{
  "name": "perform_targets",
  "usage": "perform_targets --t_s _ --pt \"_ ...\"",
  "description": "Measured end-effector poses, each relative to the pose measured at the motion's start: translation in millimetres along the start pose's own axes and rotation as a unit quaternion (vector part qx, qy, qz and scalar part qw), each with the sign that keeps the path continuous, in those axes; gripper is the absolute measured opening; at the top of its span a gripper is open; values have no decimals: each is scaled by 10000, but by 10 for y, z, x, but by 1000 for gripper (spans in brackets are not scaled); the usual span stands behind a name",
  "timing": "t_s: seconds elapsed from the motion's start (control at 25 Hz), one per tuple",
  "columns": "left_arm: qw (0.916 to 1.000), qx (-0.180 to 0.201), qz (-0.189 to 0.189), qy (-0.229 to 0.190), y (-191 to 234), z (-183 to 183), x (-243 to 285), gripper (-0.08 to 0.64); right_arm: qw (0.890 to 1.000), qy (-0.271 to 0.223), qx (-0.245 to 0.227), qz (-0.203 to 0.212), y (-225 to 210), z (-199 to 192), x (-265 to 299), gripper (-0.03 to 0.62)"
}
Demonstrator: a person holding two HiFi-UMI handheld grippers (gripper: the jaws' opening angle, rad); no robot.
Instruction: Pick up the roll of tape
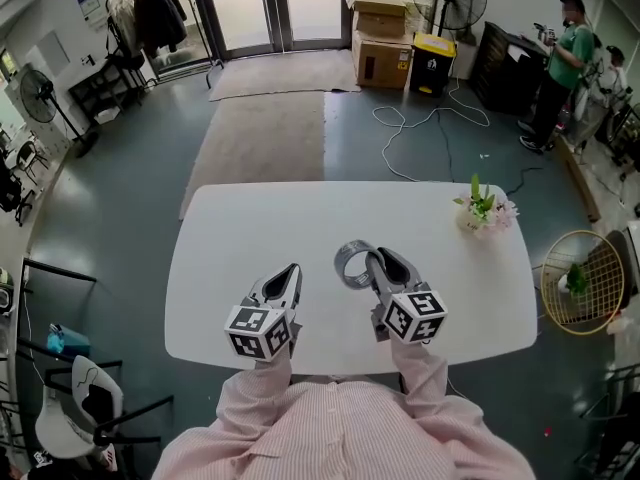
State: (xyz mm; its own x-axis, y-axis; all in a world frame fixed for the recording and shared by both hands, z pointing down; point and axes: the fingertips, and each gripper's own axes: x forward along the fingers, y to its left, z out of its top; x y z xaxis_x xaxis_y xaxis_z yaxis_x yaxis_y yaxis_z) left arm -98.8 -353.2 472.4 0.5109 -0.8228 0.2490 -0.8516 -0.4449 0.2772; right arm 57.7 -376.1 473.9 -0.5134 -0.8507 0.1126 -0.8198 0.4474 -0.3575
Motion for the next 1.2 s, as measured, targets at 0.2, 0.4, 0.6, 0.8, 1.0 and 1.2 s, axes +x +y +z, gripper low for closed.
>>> perform_targets --t_s 0.2,0.4,0.6,0.8,1.0,1.2 --pt "9996 64 35 -266 -13 153 -84 2 9994 -328 -137 57 50 225 -111 97" --pt "9987 123 22 -489 -51 285 -143 2 9980 -577 -251 55 85 401 -209 97" --pt "9972 311 -16 -674 -90 439 -223 2 9959 -851 -319 30 114 581 -316 97" --pt "9952 449 13 -874 -101 579 -321 2 9938 -1045 -374 10 148 714 -395 97" --pt "9938 576 51 -946 -104 630 -373 2 9929 -1114 -414 -34 145 771 -449 97" --pt "9941 544 85 -930 -96 622 -396 2 9930 -1081 -457 -140 124 762 -476 92"
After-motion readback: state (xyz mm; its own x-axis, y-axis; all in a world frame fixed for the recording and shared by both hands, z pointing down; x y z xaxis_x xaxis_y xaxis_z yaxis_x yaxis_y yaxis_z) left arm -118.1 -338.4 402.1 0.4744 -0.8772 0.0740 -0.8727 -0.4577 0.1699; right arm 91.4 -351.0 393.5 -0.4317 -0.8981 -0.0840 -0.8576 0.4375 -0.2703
